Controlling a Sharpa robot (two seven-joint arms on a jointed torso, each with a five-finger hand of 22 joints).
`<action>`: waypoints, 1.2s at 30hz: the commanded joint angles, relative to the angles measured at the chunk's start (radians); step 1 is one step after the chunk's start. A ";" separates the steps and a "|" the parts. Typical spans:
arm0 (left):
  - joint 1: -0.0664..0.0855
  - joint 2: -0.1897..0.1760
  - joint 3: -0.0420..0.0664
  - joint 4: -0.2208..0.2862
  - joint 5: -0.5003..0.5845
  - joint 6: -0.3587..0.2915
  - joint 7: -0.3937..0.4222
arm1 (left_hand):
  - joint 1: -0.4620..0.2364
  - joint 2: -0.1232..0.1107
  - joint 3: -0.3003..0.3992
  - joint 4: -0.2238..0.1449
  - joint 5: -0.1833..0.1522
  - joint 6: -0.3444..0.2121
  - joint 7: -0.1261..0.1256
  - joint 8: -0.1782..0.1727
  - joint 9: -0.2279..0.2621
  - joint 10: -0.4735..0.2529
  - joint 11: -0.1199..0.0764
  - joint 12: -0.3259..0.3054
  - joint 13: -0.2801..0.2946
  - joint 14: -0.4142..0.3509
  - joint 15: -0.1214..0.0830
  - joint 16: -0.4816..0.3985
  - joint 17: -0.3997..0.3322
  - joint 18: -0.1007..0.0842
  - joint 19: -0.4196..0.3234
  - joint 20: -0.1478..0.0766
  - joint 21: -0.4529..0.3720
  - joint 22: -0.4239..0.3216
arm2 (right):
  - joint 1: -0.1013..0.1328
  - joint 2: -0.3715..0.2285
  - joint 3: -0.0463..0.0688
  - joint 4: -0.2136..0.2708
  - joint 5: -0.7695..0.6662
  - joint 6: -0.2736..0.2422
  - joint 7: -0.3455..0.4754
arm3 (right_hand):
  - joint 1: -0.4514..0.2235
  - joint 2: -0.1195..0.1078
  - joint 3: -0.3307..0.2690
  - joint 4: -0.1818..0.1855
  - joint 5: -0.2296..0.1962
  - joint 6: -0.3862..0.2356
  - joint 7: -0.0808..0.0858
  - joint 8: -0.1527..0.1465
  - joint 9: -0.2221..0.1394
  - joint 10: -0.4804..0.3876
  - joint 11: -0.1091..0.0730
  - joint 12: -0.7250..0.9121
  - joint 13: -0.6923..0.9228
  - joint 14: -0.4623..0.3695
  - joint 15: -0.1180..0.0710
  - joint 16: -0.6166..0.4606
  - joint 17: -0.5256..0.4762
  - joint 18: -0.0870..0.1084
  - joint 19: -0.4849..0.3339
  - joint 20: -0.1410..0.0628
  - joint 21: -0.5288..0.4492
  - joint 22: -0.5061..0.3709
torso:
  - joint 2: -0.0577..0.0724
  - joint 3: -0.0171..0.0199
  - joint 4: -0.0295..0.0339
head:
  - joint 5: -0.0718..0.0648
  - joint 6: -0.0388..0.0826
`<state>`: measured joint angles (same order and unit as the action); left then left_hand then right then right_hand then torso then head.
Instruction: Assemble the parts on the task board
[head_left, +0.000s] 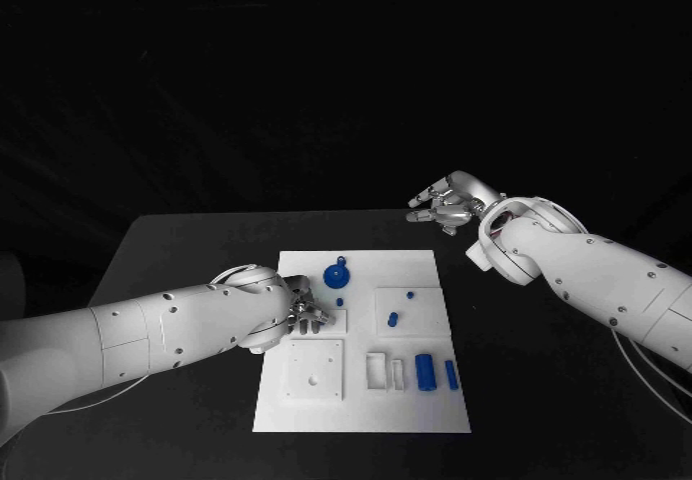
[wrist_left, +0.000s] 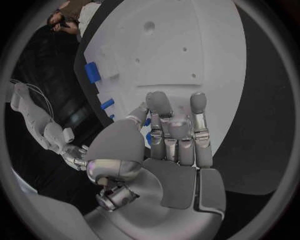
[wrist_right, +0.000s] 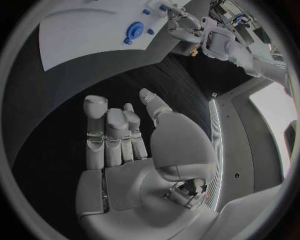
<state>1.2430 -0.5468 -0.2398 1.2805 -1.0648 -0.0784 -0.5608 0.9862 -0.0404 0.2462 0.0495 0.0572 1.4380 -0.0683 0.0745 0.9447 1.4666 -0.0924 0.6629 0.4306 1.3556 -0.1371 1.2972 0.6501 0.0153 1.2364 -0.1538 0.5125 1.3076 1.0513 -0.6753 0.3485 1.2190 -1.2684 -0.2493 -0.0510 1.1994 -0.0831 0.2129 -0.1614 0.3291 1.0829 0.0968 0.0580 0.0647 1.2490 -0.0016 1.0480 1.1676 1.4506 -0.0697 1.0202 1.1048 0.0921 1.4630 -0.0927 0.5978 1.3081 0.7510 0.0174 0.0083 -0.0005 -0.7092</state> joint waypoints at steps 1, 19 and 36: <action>-0.001 0.004 0.000 0.000 0.003 0.008 0.005 | 0.010 -0.028 0.021 0.034 -0.007 0.005 0.001 -0.002 0.002 0.047 -0.005 0.003 -0.003 -0.001 -0.008 0.001 0.000 -0.015 0.002 -0.003 -0.002 0.020 | -0.001 0.000 0.001 0.001 0.003 0.010 0.010 | -0.010 0.003 -0.002 0.005 0.002 0.000 -0.001 0.004 -0.001 -0.006 -0.004 -0.005 -0.001 -0.001 -0.003 -0.007 -0.001 0.012 0.043 0.003 -0.004 0.066 | 0.000 0.0009 -0.0004 | 0.000 0.000; 0.001 -0.030 0.002 0.013 0.015 0.007 0.010 | 0.047 -0.131 -0.132 0.209 -0.005 0.010 0.003 -0.004 -0.001 0.047 -0.003 0.003 -0.015 -0.008 -0.007 -0.003 -0.008 -0.015 -0.003 -0.002 -0.001 0.019 | -0.004 -0.004 0.001 -0.001 0.007 0.006 0.010 | -0.011 0.002 -0.006 0.007 0.000 -0.002 0.000 0.004 -0.001 -0.006 -0.003 -0.005 -0.002 -0.001 -0.002 -0.008 -0.002 0.012 0.043 0.003 -0.007 0.065 | 0.000 -0.0005 0.0003 | -0.006 0.007; 0.055 -0.077 0.064 0.021 0.145 0.046 0.014 | 0.056 -0.119 -0.227 0.235 0.001 -0.095 0.040 -0.011 -0.146 0.041 0.020 -0.085 -0.042 -0.059 0.007 -0.075 -0.100 -0.015 -0.026 0.008 -0.039 0.008 | -0.011 -0.004 0.001 -0.012 0.009 0.004 0.010 | -0.007 -0.001 -0.050 0.005 0.020 -0.020 0.004 0.004 -0.001 -0.007 0.000 -0.009 -0.006 -0.001 0.000 -0.010 -0.003 0.014 0.044 0.005 -0.014 0.065 | 0.000 -0.0006 0.0002 | -0.002 0.020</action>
<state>1.2923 -0.6221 -0.1777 1.3063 -0.9840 -0.0568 -0.5596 1.0436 -0.1625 0.0160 0.2783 0.0623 1.3322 -0.0250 0.0661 0.7839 1.4651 -0.0762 0.5765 0.3899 1.2998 -0.1282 1.2224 0.5487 0.0154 1.2143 -0.1430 0.4724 1.3073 1.0409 -0.6787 0.3485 1.2072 -1.2637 -0.2498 -0.0500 1.1994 -0.0831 0.1697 -0.1571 0.3457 1.0722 0.1003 0.0580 0.0648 1.2489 -0.0016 1.0442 1.1627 1.4506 -0.0696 1.0154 1.1027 0.0920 1.4630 -0.0928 0.5885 1.3078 0.7508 0.0165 0.0083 -0.0033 -0.6918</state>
